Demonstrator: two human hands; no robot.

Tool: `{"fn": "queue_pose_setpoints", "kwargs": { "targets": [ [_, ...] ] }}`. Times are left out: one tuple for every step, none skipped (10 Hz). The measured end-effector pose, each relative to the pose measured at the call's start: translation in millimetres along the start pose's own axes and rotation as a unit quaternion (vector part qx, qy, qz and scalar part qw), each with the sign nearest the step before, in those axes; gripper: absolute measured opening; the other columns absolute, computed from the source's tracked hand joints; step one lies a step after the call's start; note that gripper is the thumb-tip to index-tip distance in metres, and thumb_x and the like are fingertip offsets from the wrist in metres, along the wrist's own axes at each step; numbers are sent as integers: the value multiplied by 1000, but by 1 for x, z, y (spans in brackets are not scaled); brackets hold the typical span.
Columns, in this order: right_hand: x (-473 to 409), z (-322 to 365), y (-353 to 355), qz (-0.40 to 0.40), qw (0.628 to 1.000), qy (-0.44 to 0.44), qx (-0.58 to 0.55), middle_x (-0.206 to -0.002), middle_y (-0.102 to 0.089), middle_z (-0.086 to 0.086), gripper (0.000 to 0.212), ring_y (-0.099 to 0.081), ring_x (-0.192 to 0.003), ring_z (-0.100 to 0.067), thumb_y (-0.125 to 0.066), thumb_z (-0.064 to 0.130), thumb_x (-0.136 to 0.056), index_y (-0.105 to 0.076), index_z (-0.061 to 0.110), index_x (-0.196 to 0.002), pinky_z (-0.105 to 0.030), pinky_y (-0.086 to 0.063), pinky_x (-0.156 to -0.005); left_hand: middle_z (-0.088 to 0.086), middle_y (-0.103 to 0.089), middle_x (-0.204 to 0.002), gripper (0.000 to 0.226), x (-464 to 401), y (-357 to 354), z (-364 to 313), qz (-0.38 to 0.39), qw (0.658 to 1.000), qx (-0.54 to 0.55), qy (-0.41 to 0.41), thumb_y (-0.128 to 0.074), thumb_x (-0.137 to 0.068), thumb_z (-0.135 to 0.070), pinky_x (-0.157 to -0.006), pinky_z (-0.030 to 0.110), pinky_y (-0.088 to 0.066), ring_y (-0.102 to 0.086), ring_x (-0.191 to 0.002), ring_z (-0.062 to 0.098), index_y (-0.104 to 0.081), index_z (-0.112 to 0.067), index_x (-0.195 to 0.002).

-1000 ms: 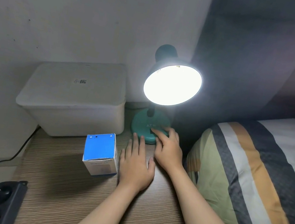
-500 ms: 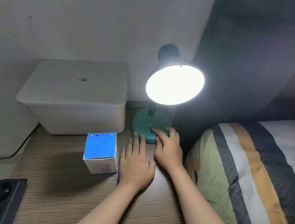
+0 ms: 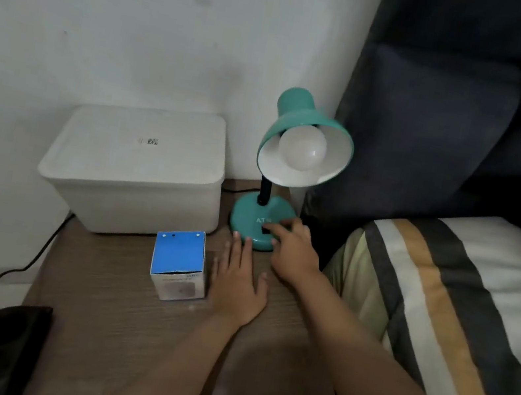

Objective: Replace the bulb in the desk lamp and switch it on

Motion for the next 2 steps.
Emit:
{"fn": "queue_pose_setpoints", "kwargs": {
  "targets": [
    [3, 10, 0, 36, 999, -6, 18, -140, -39, -9, 53, -35, -128, -28, -50, 8, -87, -45, 30, -136, -38, -39, -101, 7, 2, -158, 74, -8, 0, 3, 45, 998, 41, 16, -44, -90, -38, -116, 42, -3, 1, -145, 25, -4, -16, -148],
    [22, 15, 11, 5, 995, -34, -89, -145, -41, -11, 60, -39, -132, -29, -47, -1, -87, -37, 21, -142, -28, -32, -105, 8, -12, -157, 76, 3, -1, -2, 65, 982, 175, 27, -51, -87, -31, -118, 44, -13, -11, -144, 23, -8, -17, -148]
  ]
}}
Point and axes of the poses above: each hand's wrist, its own x-axis away from the middle knuckle, its own y-axis out of the back of the hand, z = x × y, the point moved 10 cm from there along -x, towards the middle knuckle
